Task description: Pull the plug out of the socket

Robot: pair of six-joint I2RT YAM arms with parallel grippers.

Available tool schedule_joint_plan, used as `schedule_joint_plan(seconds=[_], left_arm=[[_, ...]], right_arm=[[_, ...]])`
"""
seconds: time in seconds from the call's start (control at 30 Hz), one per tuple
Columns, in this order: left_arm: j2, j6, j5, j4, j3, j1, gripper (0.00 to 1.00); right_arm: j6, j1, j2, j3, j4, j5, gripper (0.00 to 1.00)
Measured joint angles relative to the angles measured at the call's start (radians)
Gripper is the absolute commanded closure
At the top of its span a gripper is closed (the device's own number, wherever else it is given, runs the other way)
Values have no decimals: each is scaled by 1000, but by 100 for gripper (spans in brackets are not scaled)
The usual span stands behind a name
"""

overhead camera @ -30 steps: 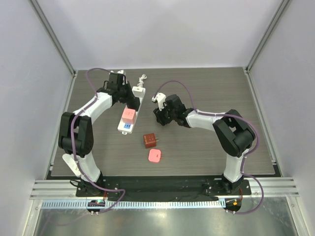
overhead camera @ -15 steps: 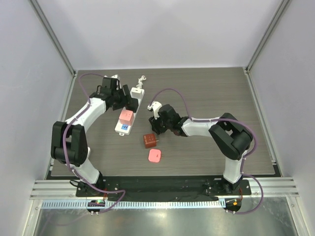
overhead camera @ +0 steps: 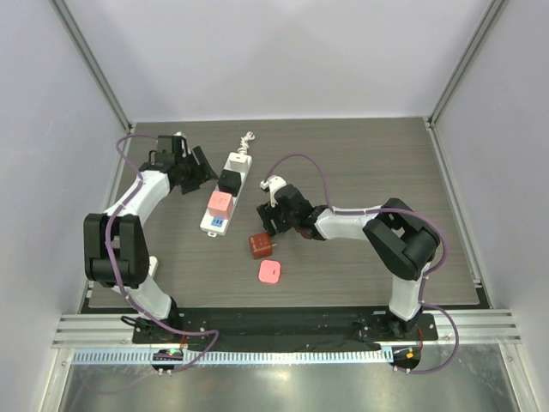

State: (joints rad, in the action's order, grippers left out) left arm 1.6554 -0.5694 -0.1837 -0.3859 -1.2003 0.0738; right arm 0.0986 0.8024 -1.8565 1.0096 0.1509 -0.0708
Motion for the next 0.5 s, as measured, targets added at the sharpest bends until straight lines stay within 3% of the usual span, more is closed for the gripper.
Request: schedule_joint_plan(seconds=[0.27,0.3,0.5], left_arm=[[-4,-3,0,-5,4,-40,39],[-4,-5,0,-7,4,-52,39],[-3,-33,-12,-17,4,-120,41]], right_arm=[[65,2,14,32,-71,-61,18],[74,2,24,40,-80,-70,10],[132,13,79,164,-153,-161,5]])
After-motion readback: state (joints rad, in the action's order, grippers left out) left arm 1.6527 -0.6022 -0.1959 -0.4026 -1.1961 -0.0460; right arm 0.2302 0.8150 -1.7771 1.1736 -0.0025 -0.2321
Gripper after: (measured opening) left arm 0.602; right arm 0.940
